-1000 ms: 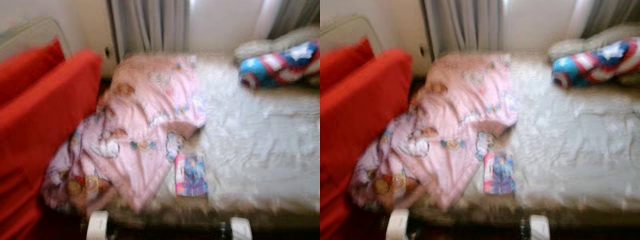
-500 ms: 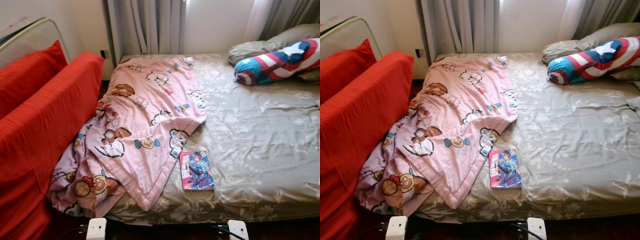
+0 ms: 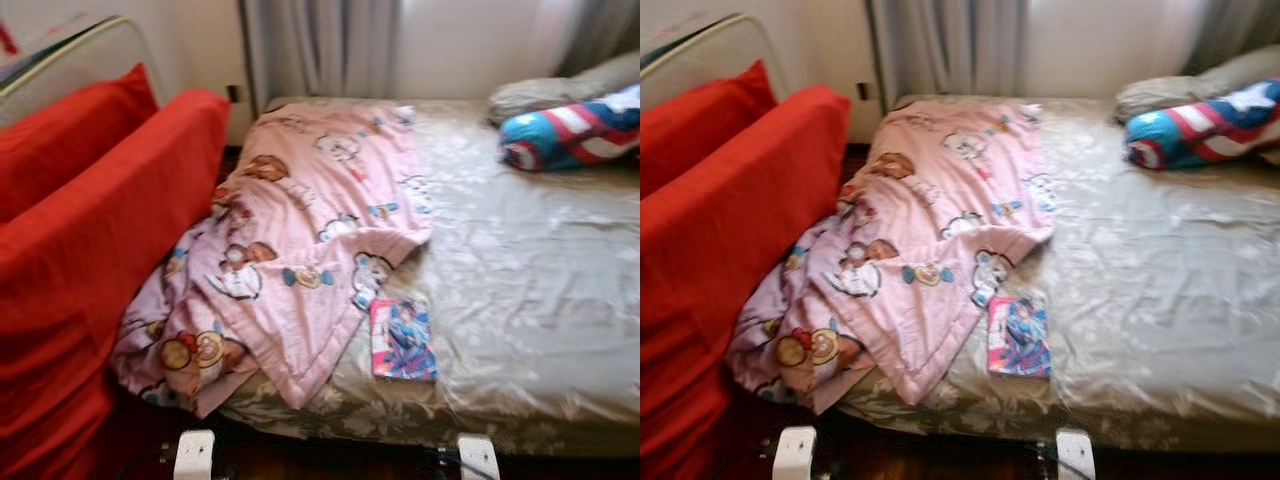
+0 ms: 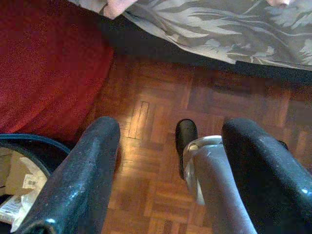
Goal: Clean up the room
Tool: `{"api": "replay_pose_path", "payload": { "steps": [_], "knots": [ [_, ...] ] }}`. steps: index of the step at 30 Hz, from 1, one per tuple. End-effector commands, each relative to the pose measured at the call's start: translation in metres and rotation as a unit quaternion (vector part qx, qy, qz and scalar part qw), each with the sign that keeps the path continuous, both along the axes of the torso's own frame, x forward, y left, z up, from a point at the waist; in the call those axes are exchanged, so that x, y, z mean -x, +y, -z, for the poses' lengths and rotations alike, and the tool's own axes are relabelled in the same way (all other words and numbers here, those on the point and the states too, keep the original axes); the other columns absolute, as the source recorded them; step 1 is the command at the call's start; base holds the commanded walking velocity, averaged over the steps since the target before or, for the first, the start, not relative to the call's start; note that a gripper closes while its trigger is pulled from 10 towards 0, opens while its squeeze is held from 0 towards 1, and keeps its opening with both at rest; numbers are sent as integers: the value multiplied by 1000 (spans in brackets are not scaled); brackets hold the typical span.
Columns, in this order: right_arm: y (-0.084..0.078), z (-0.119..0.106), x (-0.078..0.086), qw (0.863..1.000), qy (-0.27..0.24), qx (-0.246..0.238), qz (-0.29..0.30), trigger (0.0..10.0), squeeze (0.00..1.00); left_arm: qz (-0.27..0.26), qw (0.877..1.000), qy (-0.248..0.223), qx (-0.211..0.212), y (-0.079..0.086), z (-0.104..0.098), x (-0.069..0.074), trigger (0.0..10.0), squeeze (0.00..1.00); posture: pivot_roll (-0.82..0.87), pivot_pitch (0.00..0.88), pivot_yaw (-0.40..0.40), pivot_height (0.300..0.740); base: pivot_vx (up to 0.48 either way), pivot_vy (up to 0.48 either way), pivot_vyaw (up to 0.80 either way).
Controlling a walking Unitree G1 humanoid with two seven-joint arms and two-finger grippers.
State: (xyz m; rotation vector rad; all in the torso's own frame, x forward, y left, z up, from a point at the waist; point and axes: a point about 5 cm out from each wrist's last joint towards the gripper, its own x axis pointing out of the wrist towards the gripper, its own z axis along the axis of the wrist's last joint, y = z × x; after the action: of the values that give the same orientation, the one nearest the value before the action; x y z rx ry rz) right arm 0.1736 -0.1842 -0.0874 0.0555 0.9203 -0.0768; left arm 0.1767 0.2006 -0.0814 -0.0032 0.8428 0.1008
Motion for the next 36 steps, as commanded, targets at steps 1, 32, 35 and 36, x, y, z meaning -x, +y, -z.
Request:
{"api": "replay_pose_path", "payload": {
  "steps": [1,32,35,36],
  "knots": [
    [-3,5,11,1000,18,-1,15,10000,0,-2,1000,1,3,0,0,1,10000,0,-31,73,16,740,244,0,0],
    [-4,1,6,1000,-21,-2,8,10000,0,-10,999,-42,11,-1,-4,-3,10000,0,-33,82,10,740,171,0,56],
    [-4,-2,4,999,-41,-4,2,10000,0,-10,998,-63,15,-1,-7,-5,10000,0,-40,83,7,740,0,0,0],
    [-4,-2,4,999,-47,-3,1,10000,0,-11,997,-69,16,-2,-7,-5,10000,0,-40,83,7,740,0,0,0]
  ]
}}
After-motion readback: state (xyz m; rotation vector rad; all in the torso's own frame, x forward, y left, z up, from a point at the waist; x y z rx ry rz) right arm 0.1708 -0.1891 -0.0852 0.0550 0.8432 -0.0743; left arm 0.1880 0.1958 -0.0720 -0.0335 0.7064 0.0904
